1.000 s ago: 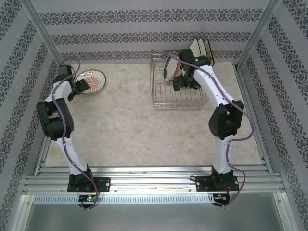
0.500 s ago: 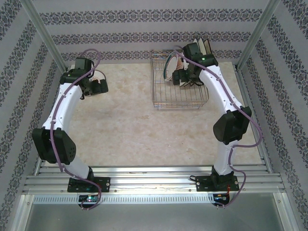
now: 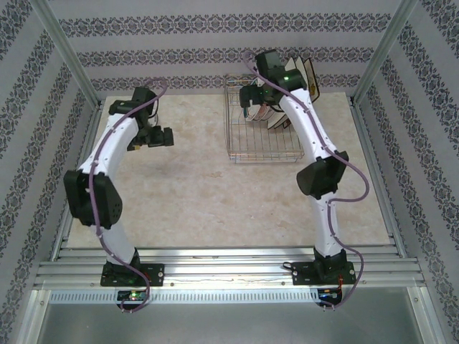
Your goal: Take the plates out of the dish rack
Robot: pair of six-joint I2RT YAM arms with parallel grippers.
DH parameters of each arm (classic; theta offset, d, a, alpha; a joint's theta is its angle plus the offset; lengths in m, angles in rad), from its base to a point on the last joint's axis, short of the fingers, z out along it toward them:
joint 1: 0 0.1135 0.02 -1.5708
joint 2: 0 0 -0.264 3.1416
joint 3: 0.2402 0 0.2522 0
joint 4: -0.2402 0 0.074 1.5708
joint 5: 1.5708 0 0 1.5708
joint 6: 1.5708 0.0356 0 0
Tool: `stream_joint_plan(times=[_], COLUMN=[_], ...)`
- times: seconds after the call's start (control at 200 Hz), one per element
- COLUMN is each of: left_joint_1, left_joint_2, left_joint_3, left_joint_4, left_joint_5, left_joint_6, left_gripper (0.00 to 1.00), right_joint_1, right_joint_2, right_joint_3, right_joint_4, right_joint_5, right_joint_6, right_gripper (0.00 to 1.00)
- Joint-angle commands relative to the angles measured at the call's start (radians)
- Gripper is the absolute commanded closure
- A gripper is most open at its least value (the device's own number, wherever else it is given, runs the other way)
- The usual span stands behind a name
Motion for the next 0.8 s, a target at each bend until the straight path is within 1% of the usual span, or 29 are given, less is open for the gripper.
stream_joint_plan(times=[0.0,0.165,0.255,0.35,0.475,0.61,0.794], left_joint_1=[-0.029,-0.039,-0.040,-0.042,-0.041,-0.041,-0.041], left_joint_2=[0.058,0.125,0.149,0.169,0.193,0.215,0.217], left_joint_3=[0.073,0.134,0.146,0.154,0.163,0.183,0.198], left_joint_4=[-0.059,-0.062,-0.060,-0.056,-0.048,-0.057,-0.062], left_joint_5=[0.001,0.008,0.002,-0.004,0.008,0.008,0.004], left_joint_6=[0.029,0.041,0.047,0.050,0.057,0.066,0.066], left_gripper=[0.00,0.00,0.00,0.00,0.00,0.00,0.00], right_joint_1=[0.007,-0.004,-0.011,-0.011,-0.012,-0.013,-0.018], right_joint_2=[0.071,0.124,0.158,0.203,0.271,0.298,0.328], right_joint_3=[0.105,0.110,0.118,0.126,0.176,0.169,0.171], right_joint_4=[-0.032,0.050,0.085,0.144,0.180,0.229,0.300], right_joint_5=[0.067,0.120,0.128,0.141,0.154,0.172,0.145], right_joint_6=[0.023,0.031,0.035,0.017,0.016,0.023,0.037], right_gripper=[0.02,0.02,0.06,0.06,0.06,0.07,0.11])
